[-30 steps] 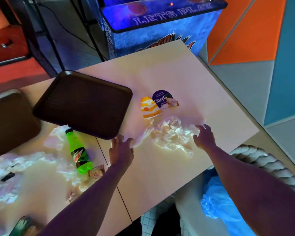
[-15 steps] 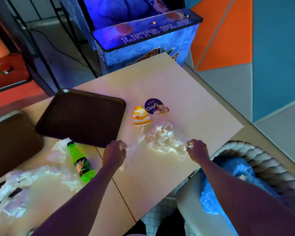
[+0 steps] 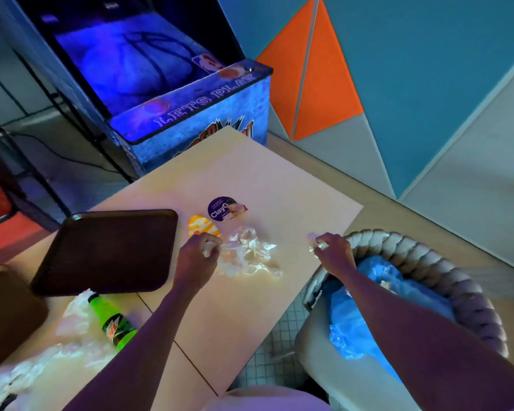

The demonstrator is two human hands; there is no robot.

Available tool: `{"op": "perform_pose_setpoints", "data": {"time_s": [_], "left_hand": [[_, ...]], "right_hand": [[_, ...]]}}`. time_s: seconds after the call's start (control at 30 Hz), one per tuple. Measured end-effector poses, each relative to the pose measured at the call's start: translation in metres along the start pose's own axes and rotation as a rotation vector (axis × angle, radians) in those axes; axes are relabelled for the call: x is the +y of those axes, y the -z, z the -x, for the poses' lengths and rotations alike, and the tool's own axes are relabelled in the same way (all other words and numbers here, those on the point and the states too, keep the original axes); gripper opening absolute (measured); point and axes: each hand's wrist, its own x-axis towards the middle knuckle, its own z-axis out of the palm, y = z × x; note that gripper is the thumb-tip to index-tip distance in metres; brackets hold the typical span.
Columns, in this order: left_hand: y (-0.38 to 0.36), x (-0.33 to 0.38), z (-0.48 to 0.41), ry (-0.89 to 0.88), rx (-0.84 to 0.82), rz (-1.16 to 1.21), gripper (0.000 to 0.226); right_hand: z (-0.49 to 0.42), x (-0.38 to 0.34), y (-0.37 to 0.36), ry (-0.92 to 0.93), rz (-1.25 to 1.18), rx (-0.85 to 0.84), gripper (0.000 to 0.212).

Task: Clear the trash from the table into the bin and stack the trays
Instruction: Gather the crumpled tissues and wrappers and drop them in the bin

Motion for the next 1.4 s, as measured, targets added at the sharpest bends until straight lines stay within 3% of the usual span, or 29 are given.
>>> {"op": "perform_pose_setpoints", "data": {"time_s": [0.4,0.8,1.0,1.4], "left_hand": [[-0.118,0.133,0.002,-0.174,-0.206,0.119,0.017],[-0.254,0.243,0.03,-0.186,-0.5,0.179,0.011],[-0.327,0.274,0.046,-0.24,-0.611,0.122,0.011],[-0.444,0.287,0.064,-0.164,-0.791,0.085,0.011]], "right_hand": [[0.048,0.131,0.066,-0.258,-0.213,0.16,0.025],[0.095,0.274,0.106,-0.492,-0.242,0.272,0.029],[0.112,0.327,0.114,-0.596,-0.333,0.36,0.023],[0.094,0.377,0.105,-0.661,-0.371,0.329,0.021]]}}
